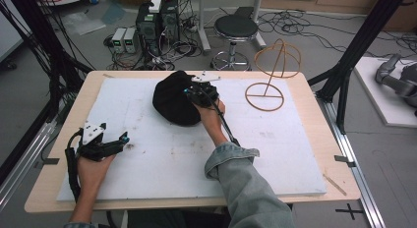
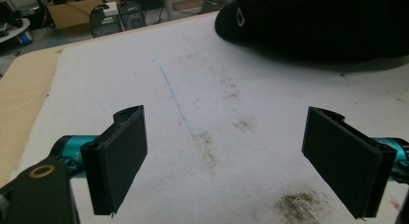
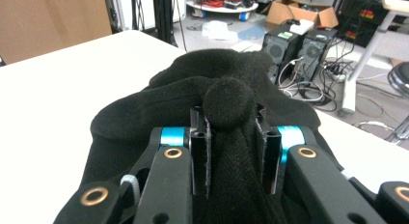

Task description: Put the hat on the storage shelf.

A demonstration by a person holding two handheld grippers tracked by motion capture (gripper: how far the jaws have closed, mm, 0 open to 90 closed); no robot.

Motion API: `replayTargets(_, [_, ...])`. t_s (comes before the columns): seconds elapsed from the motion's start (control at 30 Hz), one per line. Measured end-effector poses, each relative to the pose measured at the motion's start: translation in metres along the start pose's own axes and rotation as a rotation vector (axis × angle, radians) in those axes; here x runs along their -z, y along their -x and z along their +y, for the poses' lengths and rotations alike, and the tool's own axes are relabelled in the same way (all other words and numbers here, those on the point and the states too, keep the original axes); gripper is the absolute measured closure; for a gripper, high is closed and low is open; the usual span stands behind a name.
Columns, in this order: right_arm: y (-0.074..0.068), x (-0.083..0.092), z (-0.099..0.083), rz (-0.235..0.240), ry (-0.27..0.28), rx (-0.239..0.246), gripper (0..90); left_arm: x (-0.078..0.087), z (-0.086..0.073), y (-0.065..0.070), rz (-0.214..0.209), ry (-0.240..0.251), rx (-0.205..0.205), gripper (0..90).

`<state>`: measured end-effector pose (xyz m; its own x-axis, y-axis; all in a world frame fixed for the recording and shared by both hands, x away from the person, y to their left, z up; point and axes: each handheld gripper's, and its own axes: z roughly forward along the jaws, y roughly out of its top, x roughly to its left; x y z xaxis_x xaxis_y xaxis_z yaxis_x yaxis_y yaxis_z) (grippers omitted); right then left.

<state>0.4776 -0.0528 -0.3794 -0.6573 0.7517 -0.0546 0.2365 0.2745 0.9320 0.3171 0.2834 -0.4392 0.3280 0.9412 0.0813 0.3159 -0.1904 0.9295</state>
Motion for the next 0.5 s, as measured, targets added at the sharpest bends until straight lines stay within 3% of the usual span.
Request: replayTargets(0.5, [0.013,0.047,0.034,-0.019,0.106,0.032,77.1,0.000,0.000,0.001,0.004,-0.002,-0.003,16.4])
